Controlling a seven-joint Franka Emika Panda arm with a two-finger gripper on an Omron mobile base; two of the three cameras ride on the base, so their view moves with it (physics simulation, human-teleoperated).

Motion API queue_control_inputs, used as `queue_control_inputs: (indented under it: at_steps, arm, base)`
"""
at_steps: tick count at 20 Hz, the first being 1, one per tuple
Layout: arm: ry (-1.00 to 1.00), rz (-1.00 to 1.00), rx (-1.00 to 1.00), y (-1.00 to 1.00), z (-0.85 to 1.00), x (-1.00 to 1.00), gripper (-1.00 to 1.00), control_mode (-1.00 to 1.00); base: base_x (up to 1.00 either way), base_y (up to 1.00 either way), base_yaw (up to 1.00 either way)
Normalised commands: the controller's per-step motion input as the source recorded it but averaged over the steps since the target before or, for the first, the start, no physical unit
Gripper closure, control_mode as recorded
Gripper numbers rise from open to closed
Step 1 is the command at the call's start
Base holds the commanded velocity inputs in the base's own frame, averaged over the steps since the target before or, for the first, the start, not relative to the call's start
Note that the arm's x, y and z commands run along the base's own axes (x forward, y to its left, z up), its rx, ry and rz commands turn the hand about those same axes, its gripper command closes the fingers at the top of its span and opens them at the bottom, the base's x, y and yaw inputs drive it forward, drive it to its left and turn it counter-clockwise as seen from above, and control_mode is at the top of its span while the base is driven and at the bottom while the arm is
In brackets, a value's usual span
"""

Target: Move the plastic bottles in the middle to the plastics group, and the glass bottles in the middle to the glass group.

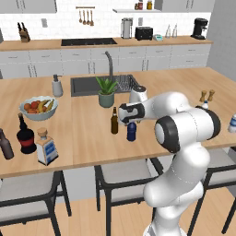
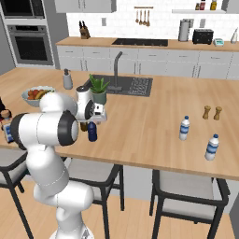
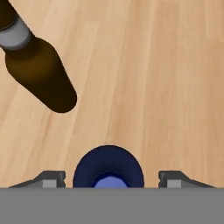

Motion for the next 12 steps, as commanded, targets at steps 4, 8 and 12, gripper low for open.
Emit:
queue_control_inputs:
  at_steps: [4,8,12]
  arm:
    - [0.01,0.00,0.00,0.00,0.00,0.00,1.00,-1.00]
    - [0.00,0.00,0.00,0.00,0.00,0.00,1.00,-1.00]
    - [-0.01,0.00,0.00,-0.11,0.02,-0.17,1.00,-1.00]
  base:
    - [0.00,0.00,0.00]
    - [0.00,0.00,0.00]
    - [0.00,0.00,0.00]
